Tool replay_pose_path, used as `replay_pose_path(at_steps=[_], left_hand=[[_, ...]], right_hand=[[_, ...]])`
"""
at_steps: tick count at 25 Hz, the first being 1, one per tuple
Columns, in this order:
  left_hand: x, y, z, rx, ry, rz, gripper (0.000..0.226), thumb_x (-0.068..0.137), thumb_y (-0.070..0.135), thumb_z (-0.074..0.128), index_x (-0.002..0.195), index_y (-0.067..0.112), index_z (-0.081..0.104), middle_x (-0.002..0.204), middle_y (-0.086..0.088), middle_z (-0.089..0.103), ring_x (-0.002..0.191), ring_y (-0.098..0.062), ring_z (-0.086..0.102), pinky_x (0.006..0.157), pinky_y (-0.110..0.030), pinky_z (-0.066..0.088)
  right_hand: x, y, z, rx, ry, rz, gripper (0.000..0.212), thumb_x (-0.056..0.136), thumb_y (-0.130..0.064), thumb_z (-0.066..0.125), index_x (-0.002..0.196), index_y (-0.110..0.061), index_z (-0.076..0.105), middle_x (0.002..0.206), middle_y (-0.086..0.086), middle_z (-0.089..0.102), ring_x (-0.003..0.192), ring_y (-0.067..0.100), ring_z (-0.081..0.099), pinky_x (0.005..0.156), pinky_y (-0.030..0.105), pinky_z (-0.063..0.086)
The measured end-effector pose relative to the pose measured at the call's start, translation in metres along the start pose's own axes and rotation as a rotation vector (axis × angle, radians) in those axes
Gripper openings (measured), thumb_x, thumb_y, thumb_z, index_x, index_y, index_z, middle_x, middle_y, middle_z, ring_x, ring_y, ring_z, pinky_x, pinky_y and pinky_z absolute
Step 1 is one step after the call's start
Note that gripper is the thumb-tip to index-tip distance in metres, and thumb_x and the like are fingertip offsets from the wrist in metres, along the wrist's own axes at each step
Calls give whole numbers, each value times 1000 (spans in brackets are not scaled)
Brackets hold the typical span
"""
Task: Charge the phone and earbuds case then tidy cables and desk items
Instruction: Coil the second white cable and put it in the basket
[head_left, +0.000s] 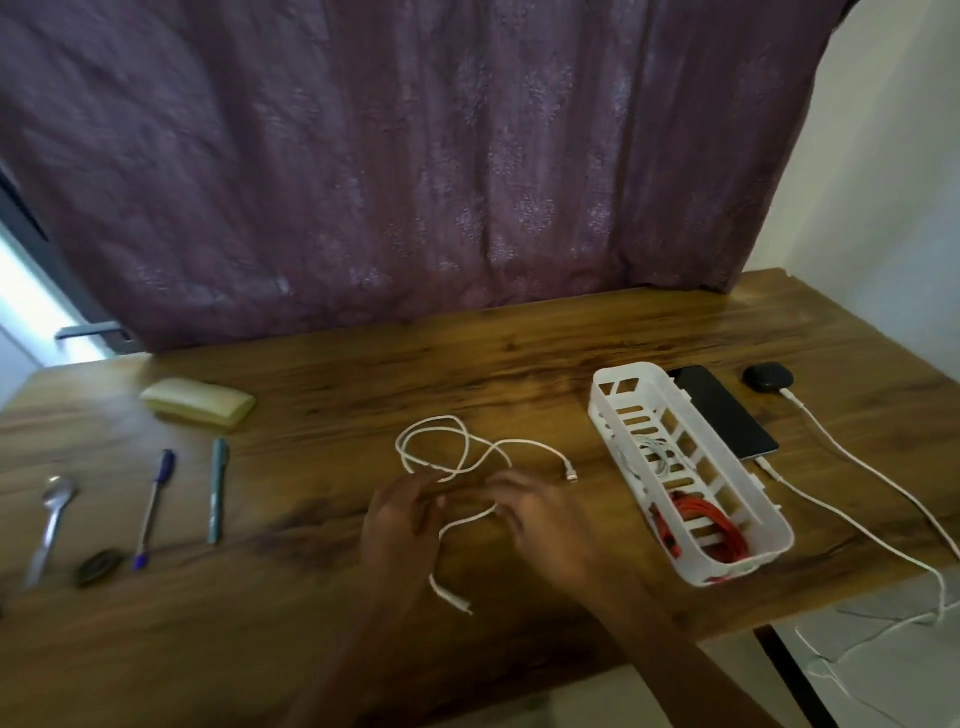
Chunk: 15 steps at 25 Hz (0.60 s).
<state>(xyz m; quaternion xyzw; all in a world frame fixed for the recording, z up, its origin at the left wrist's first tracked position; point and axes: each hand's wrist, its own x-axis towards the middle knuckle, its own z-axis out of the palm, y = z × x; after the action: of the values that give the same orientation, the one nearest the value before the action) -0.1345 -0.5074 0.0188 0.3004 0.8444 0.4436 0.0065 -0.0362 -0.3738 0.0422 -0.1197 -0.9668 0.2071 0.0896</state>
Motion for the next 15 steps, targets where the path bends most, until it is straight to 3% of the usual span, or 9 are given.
replay_pose_path(at_steps=[2, 5, 8, 11, 15], left_hand=[[-12, -13, -15, 88, 3, 49, 23, 80, 13, 58, 98, 20, 71, 101, 2, 71, 97, -11, 61, 85, -15, 37], [-27, -28, -26, 163, 32, 97, 25, 73, 5, 64, 93, 16, 73, 95, -2, 74, 95, -9, 59, 80, -16, 38], [-40, -31, -37, 55, -72, -33, 25, 80, 2, 63, 101, 14, 71, 105, -1, 71, 99, -16, 63, 82, -16, 38], [-47, -34, -44, 15, -89, -160, 24, 83, 9, 63, 106, 12, 67, 105, -2, 70, 98, -18, 64, 76, -16, 37], [-46, -33, -48, -36, -184, -219, 23, 84, 14, 63, 106, 13, 66, 98, 4, 67, 88, -8, 61, 72, -13, 39]], right_hand=[[-2, -13, 25, 10, -42, -100, 49, 86, 1, 50, 127, -27, 53, 135, -4, 50, 123, 15, 45, 100, 33, 43], [-3, -23, 46, -76, -93, -234, 64, 74, 8, 56, 128, -28, 52, 138, 1, 48, 122, 21, 44, 94, 38, 48], [-5, -33, 59, -228, -99, -385, 47, 70, 0, 63, 110, -26, 67, 129, 6, 57, 111, 25, 54, 83, 40, 54], [-2, -36, 63, -183, -90, -355, 29, 65, -4, 67, 87, -21, 75, 115, 3, 66, 104, 22, 58, 77, 34, 55], [3, -33, 71, -129, -18, -331, 26, 62, -7, 74, 78, -28, 72, 104, -7, 68, 97, 14, 61, 68, 24, 55]])
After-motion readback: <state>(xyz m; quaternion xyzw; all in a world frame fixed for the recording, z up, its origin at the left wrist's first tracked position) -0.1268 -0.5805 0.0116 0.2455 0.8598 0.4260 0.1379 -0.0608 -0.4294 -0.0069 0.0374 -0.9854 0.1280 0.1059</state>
